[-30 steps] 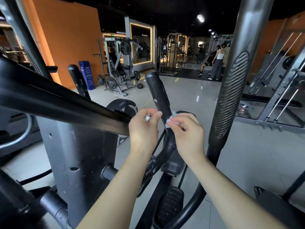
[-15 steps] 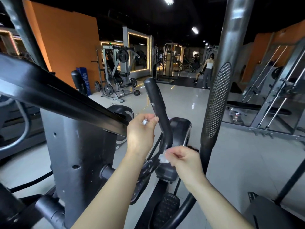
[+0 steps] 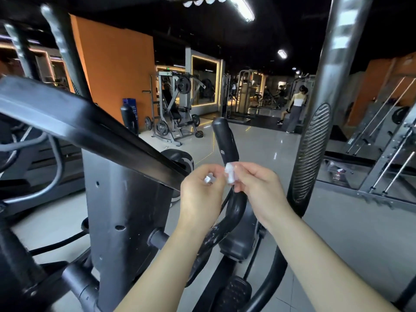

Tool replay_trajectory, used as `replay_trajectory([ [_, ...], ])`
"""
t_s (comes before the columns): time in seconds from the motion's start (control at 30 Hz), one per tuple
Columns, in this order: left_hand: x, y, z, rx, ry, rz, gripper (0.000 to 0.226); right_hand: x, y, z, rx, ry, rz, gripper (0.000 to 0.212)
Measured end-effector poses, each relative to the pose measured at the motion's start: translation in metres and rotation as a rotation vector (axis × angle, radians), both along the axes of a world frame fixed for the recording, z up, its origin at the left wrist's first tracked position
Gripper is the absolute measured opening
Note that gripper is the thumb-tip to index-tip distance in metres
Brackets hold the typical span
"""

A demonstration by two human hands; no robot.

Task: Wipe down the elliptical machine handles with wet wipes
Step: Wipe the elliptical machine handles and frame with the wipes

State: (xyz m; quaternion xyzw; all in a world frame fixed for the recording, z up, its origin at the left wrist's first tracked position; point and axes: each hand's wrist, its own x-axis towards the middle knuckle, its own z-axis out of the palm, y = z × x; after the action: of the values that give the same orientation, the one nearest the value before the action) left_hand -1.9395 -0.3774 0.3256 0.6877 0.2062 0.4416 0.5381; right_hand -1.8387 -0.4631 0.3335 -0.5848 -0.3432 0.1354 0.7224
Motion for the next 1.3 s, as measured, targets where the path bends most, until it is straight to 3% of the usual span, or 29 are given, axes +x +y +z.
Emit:
replay_trajectory([
  [0.3,0.039,0.019,0.049,-0.047,-0.283,0.300,0.013,0.009,0.016,0.043,0.161,-0.009,-0.112,0.019],
  [0.47,0.048,0.019,0.044,0.123,-0.195,0.295,0.028,0.015,0.020,0.043,0.113,-0.058,-0.140,0.020],
  [0.53,0.046,0.017,0.041,0.165,-0.196,0.300,0.021,0.017,0.022,0.040,0.102,-0.077,-0.142,0.020],
  [0.7,0.059,0.027,0.040,0.017,-0.285,0.310,0.023,0.020,0.025,0.035,0.105,-0.065,-0.134,0.021],
  [1.07,0.065,0.018,-0.019,0.207,0.078,0.301,0.034,0.025,0.021,0.022,0.094,-0.057,-0.115,0.023],
  [1.2,0.056,0.016,0.020,0.039,-0.164,0.319,0.038,0.025,0.024,0.023,0.090,-0.065,-0.110,0.021],
  [1.3,0.055,0.016,0.042,0.085,-0.233,0.349,0.022,0.025,0.023,0.024,0.091,-0.065,-0.121,0.020],
])
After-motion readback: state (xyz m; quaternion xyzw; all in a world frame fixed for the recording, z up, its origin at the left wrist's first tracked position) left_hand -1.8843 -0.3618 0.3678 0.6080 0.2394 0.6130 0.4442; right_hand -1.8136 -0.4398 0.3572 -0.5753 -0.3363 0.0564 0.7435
